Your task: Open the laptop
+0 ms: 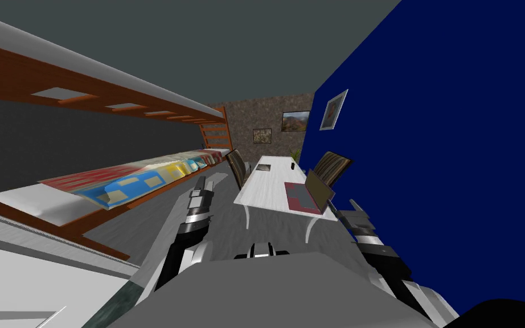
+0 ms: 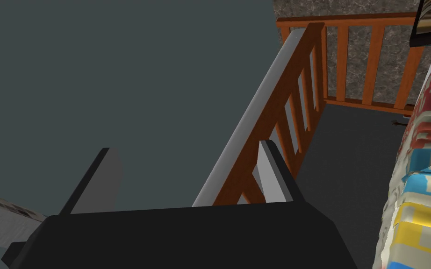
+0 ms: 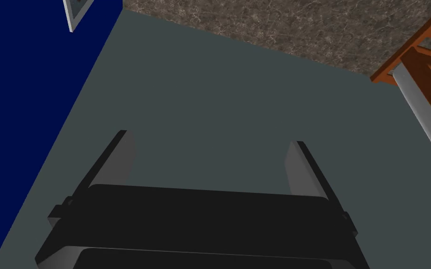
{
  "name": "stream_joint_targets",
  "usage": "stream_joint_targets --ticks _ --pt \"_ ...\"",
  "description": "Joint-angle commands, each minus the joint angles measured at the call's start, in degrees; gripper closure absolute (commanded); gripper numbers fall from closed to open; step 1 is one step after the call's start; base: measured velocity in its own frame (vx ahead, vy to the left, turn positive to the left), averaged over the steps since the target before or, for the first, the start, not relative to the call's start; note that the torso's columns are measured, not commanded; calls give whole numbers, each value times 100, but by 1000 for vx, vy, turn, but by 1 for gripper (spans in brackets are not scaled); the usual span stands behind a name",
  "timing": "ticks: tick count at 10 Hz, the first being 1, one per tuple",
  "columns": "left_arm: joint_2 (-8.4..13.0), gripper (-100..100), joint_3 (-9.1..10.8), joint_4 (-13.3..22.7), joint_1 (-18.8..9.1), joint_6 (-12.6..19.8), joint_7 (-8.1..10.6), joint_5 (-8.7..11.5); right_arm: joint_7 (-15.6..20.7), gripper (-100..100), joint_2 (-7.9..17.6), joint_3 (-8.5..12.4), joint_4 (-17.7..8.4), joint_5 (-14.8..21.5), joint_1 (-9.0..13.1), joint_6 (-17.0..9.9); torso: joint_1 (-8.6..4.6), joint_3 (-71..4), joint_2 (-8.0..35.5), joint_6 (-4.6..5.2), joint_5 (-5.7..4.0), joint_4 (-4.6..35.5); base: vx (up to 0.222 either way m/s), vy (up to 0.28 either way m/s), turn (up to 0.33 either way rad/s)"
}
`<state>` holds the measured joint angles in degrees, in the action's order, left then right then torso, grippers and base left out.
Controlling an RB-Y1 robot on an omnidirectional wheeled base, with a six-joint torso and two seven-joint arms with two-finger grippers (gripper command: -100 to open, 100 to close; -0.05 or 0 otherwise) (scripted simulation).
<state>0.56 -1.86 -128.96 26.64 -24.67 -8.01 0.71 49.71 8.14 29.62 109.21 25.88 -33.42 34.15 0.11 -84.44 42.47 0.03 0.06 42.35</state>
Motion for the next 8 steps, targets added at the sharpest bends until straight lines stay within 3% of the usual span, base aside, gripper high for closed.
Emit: stream_joint_targets --ticks 1,2,4,5,7,8 --pt "-1 0 -2 0 -2 0 0 0 435 -100 -38 339 -233 321 -73 -58 36 17 26 -3 10 8 52 4 132" --pt "-2 0 -3 0 -3 0 0 0 516 -100 -38 339 -233 321 -73 -58 38 14 22 -2 10 6 29 10 112" --pt "-2 0 -3 0 -3 1 0 0 871 -100 -93 626 -463 609 -131 -88 -8 -9 -13 -3 -5 -4 36 15 167" --pt "-2 0 -2 0 -3 0 0 0 959 -100 -93 626 -463 609 -131 -88 -16 -18 -27 -3 -8 -9 45 -12 79" --pt "-1 0 -2 0 -2 0 0 0 1313 -100 -136 890 -674 875 -185 -115 -21 -17 -24 -2 -9 -8 47 -9 113" --pt "-2 0 -2 0 -2 0 0 0 1369 -100 -136 890 -674 875 -185 -115 -10 -14 -21 -4 -7 -7 39 -14 97"
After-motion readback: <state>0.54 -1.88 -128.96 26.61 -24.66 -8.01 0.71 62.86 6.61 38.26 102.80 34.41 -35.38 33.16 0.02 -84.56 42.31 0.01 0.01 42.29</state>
